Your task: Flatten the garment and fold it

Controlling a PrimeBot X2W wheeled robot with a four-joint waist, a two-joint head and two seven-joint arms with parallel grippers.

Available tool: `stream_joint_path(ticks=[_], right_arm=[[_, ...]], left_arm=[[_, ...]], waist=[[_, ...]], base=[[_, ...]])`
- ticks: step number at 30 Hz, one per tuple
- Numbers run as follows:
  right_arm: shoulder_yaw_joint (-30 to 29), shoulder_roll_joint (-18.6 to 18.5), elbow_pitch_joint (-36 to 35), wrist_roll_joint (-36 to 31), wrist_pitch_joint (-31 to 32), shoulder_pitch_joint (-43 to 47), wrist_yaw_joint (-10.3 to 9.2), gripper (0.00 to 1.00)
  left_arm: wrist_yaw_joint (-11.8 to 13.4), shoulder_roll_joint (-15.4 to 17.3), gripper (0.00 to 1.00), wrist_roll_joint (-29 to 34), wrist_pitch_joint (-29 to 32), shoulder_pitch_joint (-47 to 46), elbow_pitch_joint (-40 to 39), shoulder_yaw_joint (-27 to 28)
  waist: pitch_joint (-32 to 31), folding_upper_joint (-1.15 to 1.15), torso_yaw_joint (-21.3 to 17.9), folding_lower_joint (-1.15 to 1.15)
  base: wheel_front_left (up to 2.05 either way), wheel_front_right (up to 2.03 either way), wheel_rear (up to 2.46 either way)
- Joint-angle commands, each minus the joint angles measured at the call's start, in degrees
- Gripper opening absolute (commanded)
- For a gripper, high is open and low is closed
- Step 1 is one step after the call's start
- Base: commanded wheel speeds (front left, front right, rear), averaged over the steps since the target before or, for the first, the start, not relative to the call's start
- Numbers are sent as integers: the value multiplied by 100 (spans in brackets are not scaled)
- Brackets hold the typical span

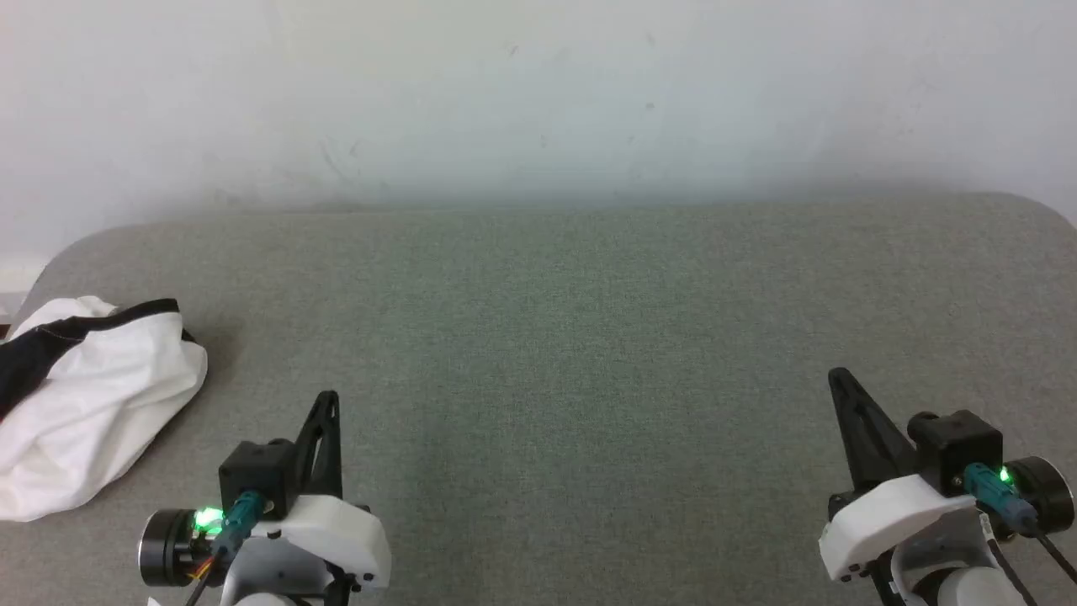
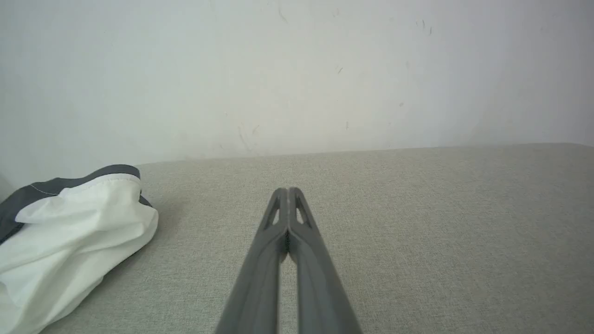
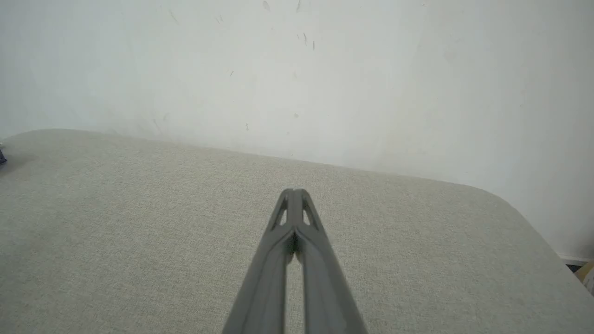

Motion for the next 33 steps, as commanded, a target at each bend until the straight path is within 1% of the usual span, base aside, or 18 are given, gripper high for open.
stream_joint_path(ticks=[1, 33], right_arm=[[1, 19, -32, -42, 3, -50, -6, 0], [1, 19, -32, -42, 3, -50, -6, 0]], left_arm=[[-46, 25, 0, 38, 1, -73, -27, 25], [-46, 25, 0, 38, 1, -73, -27, 25]], waist=[[0, 0, 0, 0], [0, 0, 0, 0]], base=[[0, 0, 0], [0, 0, 0]])
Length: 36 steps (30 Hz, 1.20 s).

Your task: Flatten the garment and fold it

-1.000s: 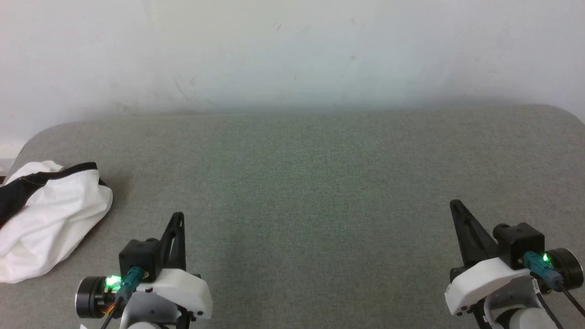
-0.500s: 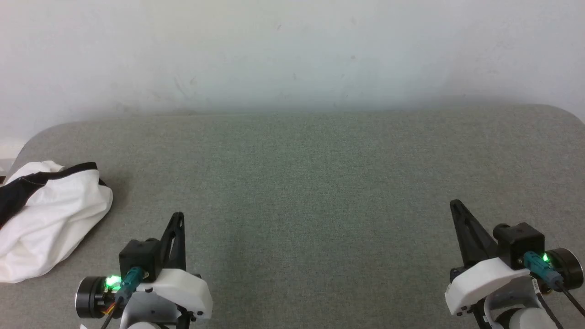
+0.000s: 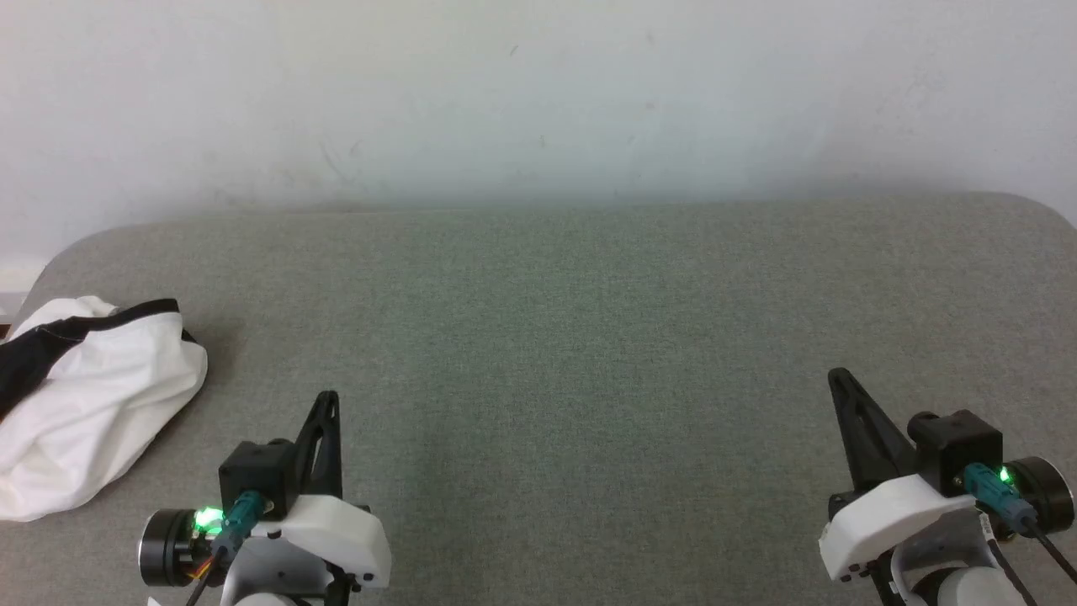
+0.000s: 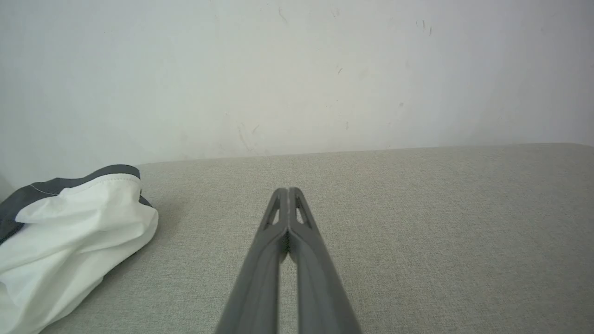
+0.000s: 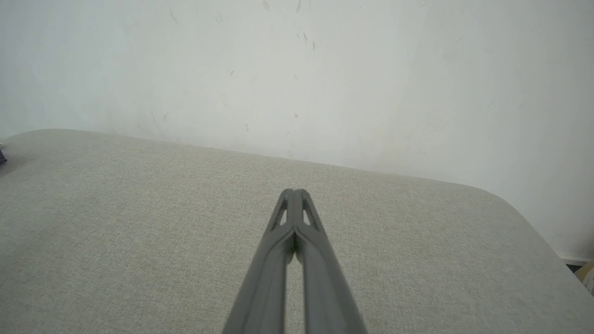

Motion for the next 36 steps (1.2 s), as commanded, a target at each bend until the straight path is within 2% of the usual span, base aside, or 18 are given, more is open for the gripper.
stream_joint_path(ticks=[1, 4, 5, 24, 36], right_arm=[[1, 19, -32, -42, 3, -50, -6, 0], [1, 19, -32, -42, 3, -50, -6, 0], [0, 0, 0, 1, -1, 0, 0, 100], [-62, -1, 78, 148, -194, -30, -1, 100], [-13, 1, 68, 215, -337, -21, -1, 100]], left_arm=[[-46, 25, 0, 38, 1, -73, -27, 25], [-46, 25, 0, 38, 1, -73, -27, 25], [0, 0, 100, 0, -1, 0, 0, 0], [37, -3, 100, -133, -194, 16, 62, -49], [72, 0, 100, -214, -338, 59, 73, -27]], waist=[[0, 0, 0, 0], [0, 0, 0, 0], [0, 0, 0, 0], [22, 0, 19, 0], [3, 0, 201, 0]], base=[[0, 0, 0], [0, 0, 0], [0, 0, 0], [0, 0, 0], [0, 0, 0]])
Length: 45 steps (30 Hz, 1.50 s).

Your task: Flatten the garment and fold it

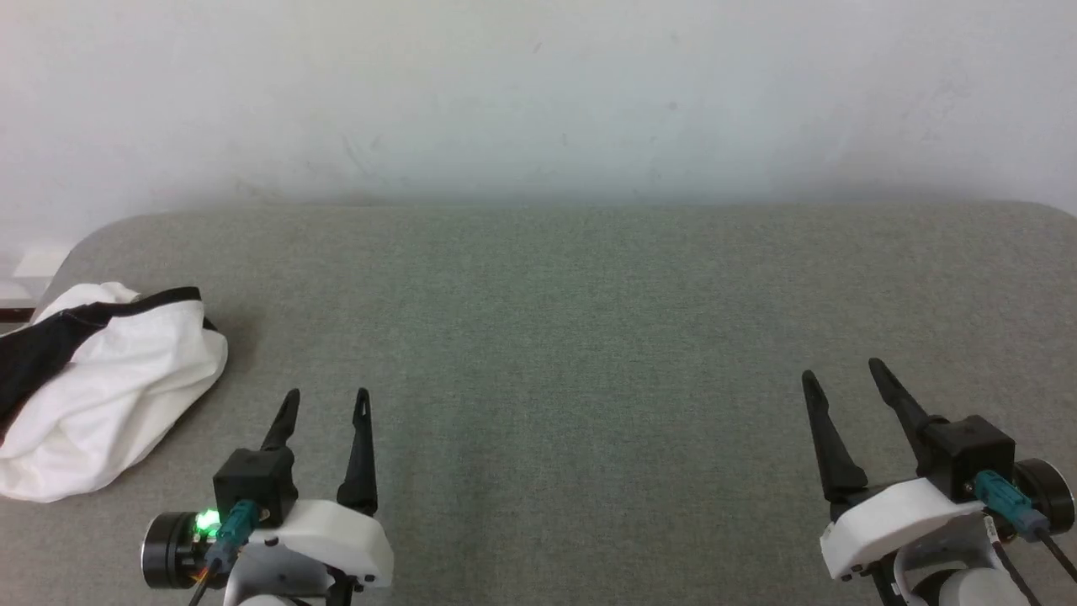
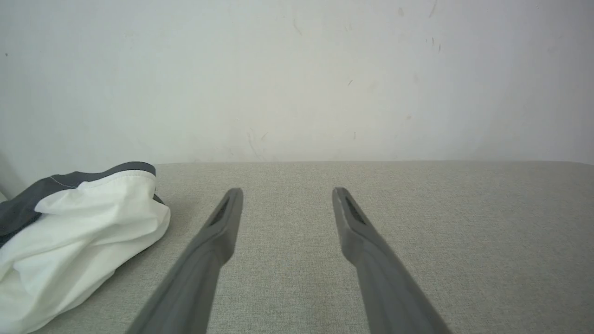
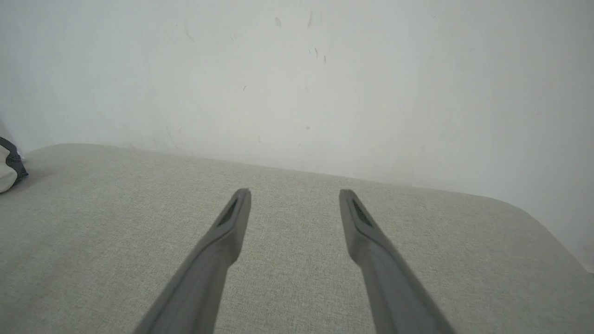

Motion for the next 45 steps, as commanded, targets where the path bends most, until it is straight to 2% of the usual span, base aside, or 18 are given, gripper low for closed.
stream_joint_path(ticks=[1, 45], right_arm=[[4, 6, 1, 52, -44, -19, -2, 100], [283, 14, 181, 176, -559, 75, -4, 100]], left_arm=[[51, 12, 100, -47, -59, 58, 7, 3], [116, 22, 100, -222, -574, 369, -88, 27]], waist=[[-6, 0, 42, 0], [-184, 0, 1484, 0]], base=[[0, 0, 0], [0, 0, 0]])
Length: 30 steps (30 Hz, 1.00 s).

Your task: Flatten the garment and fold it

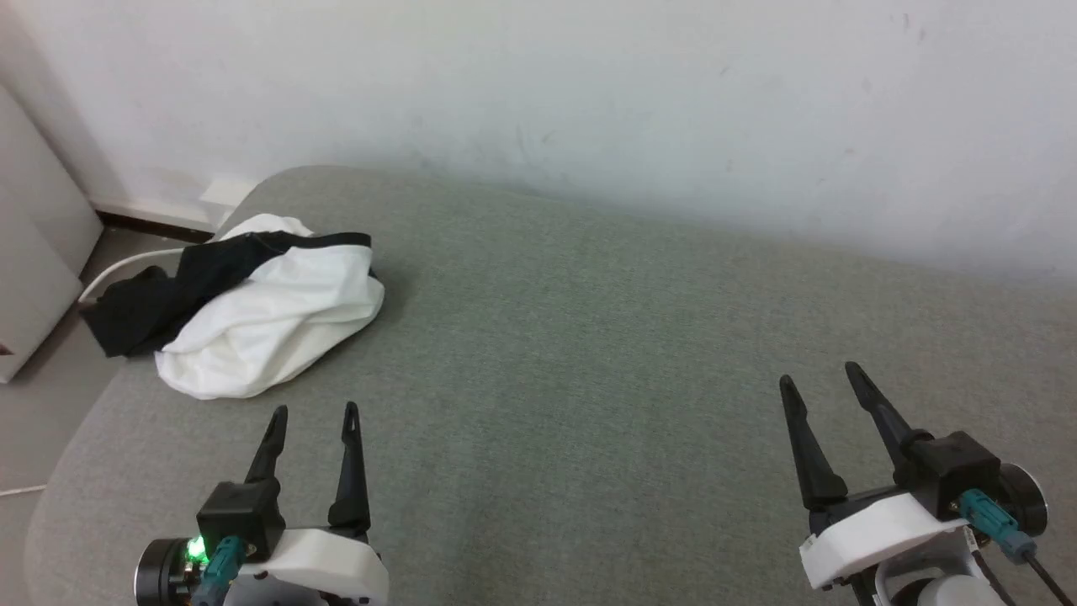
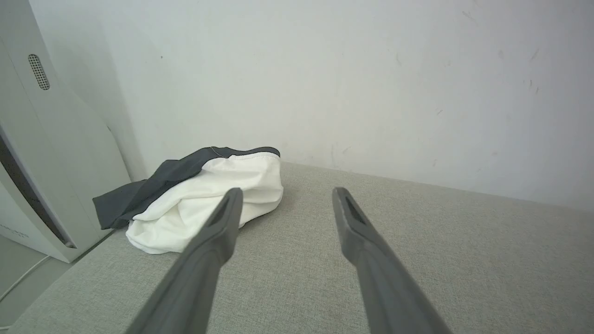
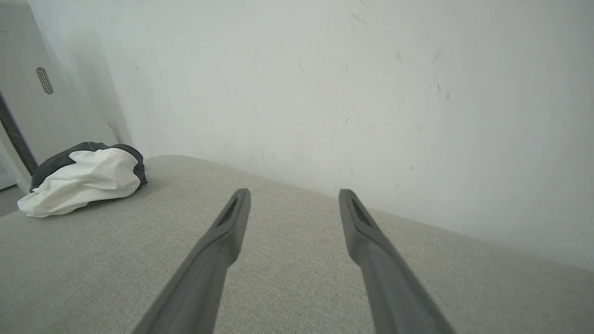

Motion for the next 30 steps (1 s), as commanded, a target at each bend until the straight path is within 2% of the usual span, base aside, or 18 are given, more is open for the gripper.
stream_joint_path(ticks=[1, 30], right_arm=[[19, 12, 14, 25, -51, 51, -4, 100], [176, 17, 283, 307, -398, 48, -5, 100]], left_arm=[[18, 20, 100, -33, -57, 98, -30, 13], [78, 28, 100, -158, -404, 255, -71, -7]], waist=[[-14, 0, 87, 0], [-58, 0, 1051, 0]], base=[[0, 0, 0], [0, 0, 0]])
